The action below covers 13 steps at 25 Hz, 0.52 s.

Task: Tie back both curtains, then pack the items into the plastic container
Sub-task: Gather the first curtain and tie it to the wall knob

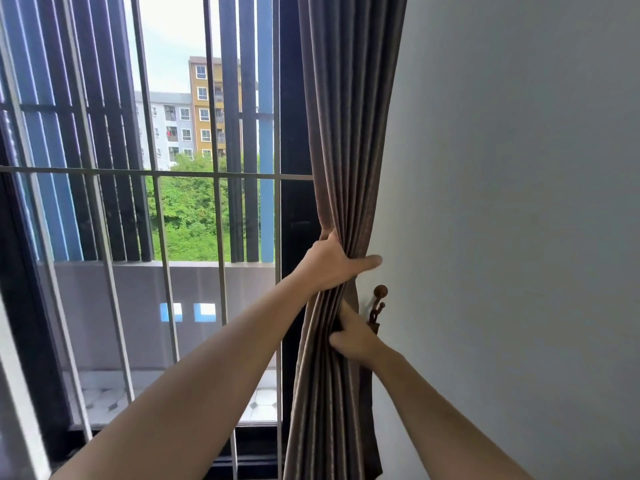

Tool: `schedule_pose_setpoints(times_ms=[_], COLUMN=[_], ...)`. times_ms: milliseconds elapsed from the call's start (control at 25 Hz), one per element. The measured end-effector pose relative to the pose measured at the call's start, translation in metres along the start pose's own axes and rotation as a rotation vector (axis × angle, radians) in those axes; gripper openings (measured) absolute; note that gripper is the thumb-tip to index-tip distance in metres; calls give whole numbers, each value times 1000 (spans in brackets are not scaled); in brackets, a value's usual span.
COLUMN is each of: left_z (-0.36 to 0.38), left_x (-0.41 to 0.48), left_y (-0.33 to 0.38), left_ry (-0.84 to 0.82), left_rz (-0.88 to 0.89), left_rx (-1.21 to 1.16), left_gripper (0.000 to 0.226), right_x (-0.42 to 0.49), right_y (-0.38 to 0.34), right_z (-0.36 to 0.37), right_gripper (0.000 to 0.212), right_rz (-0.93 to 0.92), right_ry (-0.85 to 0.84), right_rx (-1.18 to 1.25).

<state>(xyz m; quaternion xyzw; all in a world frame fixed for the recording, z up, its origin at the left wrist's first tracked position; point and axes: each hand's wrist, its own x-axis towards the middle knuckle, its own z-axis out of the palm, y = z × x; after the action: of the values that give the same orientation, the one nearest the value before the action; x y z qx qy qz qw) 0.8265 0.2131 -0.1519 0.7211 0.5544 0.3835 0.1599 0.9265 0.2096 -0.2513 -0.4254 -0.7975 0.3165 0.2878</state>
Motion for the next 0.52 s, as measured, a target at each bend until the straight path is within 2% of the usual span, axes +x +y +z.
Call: schedule_pose_setpoints(times_ms=[80,120,200,240,280,320,360,440,520], left_z=[3,3,-4,-8,-12,-16,-18,-23,-28], left_x=[1,2,2,-1,-5,-10,-16,-24,-28], left_y=[-1,-2,-5,-5,-4,-2,0,-3,-11], left_ry=[113,133,95,69,49,26,-3,-56,-86], left_rz=[-24,-55,-115,-129,-131,-135,-143,-149,-153], left_rx=[54,46,5,-34,-95,-178,-264,-411,-518], left_gripper=[71,64,53,44,33,22,16,19,20], right_x=[-9,-15,-23,-19,-12,-4,4,20,35], right_y=[7,13,16,17,15,12,6,-7,-12], right_z=[12,17,20,17,13,6,-4,-24,-41], right_gripper=[89,82,45,33,31,38,51,72,86], right_rz=[-31,-38,-43,-34,-10,-15,-34,-65,-52], right_ry=[-73,-70,110,267,437,585,661,641,545], right_rx=[66,123,214,351,435,448,419,425,446])
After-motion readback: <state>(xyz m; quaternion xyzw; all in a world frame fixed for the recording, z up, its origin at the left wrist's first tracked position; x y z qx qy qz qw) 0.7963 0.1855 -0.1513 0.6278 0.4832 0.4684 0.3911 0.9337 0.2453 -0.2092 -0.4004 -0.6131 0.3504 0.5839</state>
